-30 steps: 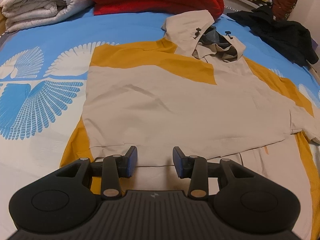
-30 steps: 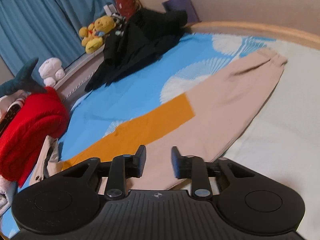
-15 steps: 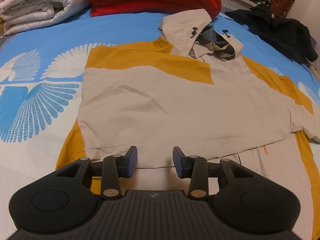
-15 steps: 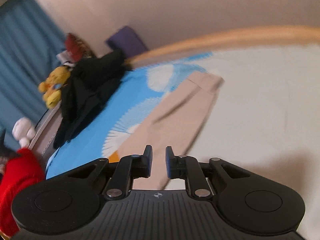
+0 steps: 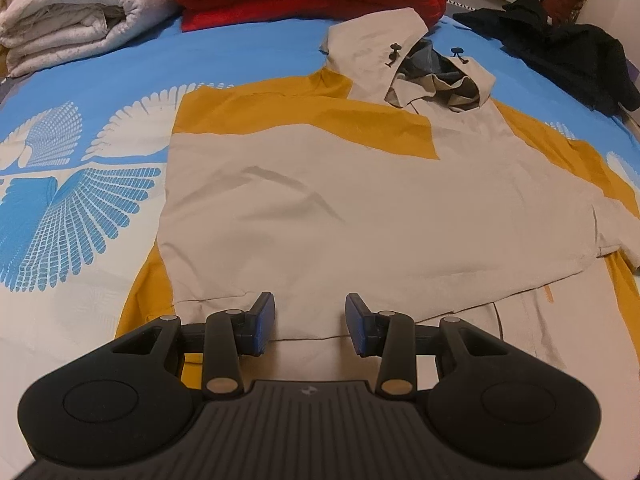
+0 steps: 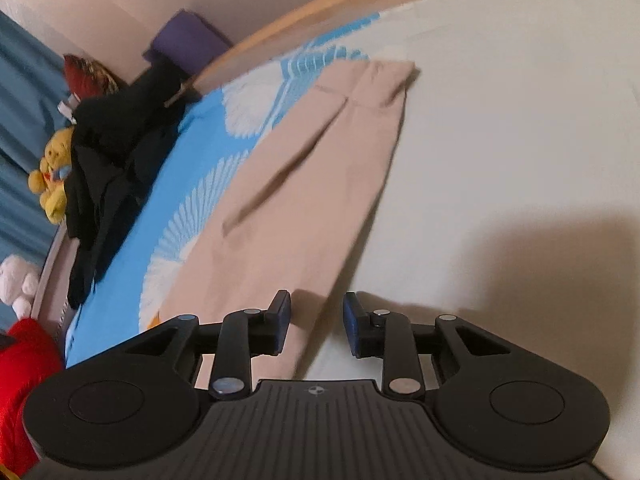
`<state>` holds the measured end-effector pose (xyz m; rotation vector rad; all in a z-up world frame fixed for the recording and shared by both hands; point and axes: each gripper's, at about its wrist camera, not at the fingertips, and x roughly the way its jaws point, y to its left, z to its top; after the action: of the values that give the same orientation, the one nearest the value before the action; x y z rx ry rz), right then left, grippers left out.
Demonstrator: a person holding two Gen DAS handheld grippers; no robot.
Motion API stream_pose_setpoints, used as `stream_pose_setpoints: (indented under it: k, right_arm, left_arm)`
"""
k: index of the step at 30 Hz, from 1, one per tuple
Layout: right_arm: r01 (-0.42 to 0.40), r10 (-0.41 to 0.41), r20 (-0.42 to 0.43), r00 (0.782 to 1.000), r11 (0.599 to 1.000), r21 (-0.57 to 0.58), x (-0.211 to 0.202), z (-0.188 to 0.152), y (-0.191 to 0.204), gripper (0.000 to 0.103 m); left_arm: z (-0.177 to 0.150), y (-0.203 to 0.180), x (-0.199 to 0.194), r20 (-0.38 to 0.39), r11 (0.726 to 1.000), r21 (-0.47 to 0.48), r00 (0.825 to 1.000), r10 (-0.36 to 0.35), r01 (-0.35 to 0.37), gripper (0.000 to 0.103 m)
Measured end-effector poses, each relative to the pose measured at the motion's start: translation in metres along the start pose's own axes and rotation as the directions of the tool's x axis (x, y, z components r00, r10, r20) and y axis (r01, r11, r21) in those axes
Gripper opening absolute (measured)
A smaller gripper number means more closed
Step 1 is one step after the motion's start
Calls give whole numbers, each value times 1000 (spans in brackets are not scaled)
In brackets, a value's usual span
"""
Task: Fold large clothes
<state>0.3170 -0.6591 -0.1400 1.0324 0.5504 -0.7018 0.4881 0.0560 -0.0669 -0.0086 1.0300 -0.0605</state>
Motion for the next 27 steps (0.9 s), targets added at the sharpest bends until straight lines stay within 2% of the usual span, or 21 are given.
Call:
stream_pose_setpoints:
  k: [4,11,12,13,15,18,21,25,27]
  right_arm:
    - [3,-3,48,999,1000,3,15,19,-1,30]
    - [108,-103,129,986,994,-30,32,50,4,31]
    - [126,-119,144,982,991,-39,32,53,8,27]
    - [135,-125,155,980,990,-51,32,53,11,17]
    - [145,-129,184,974,986,-76,27,54,20,6]
    - [144,-116,242,963,985,-99,12,51,37,2]
    - [153,-97,290,952,972,-176,-4,47,63,2]
    - [166,-54,346,937,938,-303,-28,32,110,2]
    - [162,-3,364,931,900,-406,-43,17,145,2]
  left_arm:
    - [-1,1,0,0,1000,9,1000,8,-8,43]
    - [0,6,1,2,1000,5,1000,21,-21,43]
    - [1,7,1,2,1000,2,1000,21,-21,43]
    - [1,8,1,3,1000,0,1000,22,-22,43]
    - [2,10,-1,6,1000,-5,1000,20,-20,43]
    - [4,12,-4,12,1000,-19,1000,13,-13,43]
    - [5,17,-11,22,999,-37,1000,5,-4,43]
    - [8,32,-19,33,997,-80,999,5,-2,43]
    - [10,40,-24,41,994,-105,999,4,1,43]
